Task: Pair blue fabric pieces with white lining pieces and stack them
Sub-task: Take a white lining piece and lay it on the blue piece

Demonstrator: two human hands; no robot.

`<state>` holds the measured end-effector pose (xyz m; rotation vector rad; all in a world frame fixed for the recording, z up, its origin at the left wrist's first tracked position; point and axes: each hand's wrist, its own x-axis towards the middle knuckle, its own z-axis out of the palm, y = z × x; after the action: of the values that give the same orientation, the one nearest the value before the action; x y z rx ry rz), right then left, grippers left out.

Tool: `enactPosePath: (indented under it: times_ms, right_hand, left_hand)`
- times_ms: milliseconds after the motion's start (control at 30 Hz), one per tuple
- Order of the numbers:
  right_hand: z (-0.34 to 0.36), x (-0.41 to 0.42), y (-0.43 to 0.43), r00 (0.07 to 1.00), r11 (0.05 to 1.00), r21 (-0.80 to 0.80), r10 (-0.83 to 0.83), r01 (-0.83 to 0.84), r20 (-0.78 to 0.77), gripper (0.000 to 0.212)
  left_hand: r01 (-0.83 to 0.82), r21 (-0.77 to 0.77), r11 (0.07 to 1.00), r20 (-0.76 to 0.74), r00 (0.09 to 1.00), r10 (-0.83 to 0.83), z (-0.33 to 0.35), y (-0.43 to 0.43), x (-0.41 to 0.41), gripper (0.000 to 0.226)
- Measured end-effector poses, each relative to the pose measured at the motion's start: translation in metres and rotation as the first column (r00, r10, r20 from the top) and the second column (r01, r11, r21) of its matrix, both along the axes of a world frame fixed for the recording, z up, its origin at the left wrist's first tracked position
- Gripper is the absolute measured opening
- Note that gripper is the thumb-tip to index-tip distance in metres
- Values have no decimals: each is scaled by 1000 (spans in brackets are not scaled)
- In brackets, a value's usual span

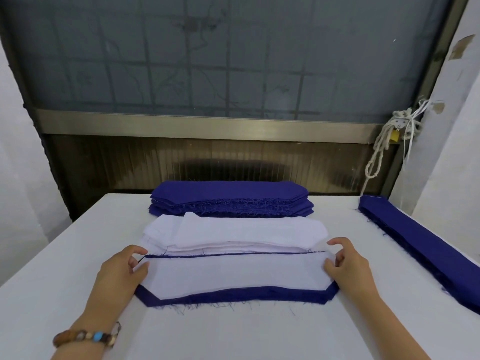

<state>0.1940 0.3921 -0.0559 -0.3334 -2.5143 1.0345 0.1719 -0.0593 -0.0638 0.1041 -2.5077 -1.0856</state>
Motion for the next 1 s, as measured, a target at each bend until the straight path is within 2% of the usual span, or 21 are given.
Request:
enactPosePath:
  times_ms: [400,567,633,733,833,900,1000]
  right_hand:
    - [1,-2,-1,1000,999,44,-7,6,14,28]
    - [-3,-3,0,1000,997,79,0,0,1,29]
    - [-4,-2,0,1000,995,96,-1,2,-14,27]
    - [-2,1,-4,991,984,178,40,-16,-130,23]
    - [4,4,-13,947,937,318,223,-144,-231,22]
    - [11,5,-22,915,905,326,349,-273,-202,25]
    - [21,4,-45,853,847,201,515,-492,-80,32]
  left_hand:
    - [-25,-14,1000,6,1000,25,3,1,-1,22]
    - [-75,-167,983,-78,995,62,5,0,3,29]
    - [-67,-168,983,-131,990,45,6,1,4,33]
    - [103,-91,991,-190,975,-119,11,11,8,31]
    - [332,-30,943,-187,925,-332,16,23,11,26]
    - [442,-9,897,-104,892,-440,17,28,13,27]
    - [511,18,859,29,859,-512,13,31,13,26]
